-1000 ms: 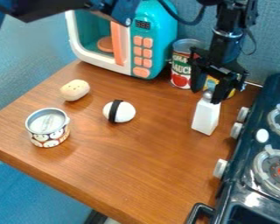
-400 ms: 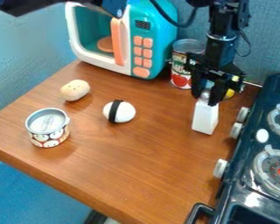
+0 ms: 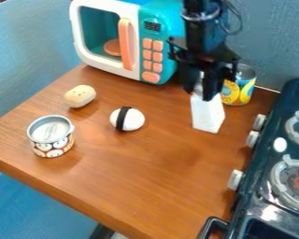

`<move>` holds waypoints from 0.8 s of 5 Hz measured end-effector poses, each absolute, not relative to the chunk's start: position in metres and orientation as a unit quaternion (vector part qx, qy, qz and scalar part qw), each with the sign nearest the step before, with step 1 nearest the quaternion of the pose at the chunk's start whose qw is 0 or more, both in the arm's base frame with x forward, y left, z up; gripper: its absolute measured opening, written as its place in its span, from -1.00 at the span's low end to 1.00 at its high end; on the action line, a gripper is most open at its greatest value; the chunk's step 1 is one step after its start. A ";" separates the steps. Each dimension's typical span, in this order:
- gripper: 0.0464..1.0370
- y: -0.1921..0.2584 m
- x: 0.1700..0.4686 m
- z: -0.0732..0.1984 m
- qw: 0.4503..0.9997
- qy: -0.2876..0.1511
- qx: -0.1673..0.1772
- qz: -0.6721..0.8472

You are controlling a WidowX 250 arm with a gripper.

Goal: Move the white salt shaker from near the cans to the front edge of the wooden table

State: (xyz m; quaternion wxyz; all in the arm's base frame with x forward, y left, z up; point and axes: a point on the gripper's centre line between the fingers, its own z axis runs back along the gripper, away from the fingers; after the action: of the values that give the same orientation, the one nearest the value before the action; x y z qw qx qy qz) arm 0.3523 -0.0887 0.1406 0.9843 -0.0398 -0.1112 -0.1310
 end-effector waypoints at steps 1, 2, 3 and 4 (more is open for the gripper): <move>-0.06 -0.080 0.322 0.125 0.991 -0.050 -0.023 -0.120; -0.06 -0.081 0.292 0.102 0.994 0.019 -0.035 -0.106; -0.06 -0.098 0.275 0.088 0.991 0.052 -0.042 -0.114; -0.06 -0.100 0.269 0.080 0.989 0.080 -0.036 -0.121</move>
State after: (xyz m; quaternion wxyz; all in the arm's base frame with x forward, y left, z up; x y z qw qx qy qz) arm 0.2685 -0.0996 0.0798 0.9887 -0.0358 0.0801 -0.1214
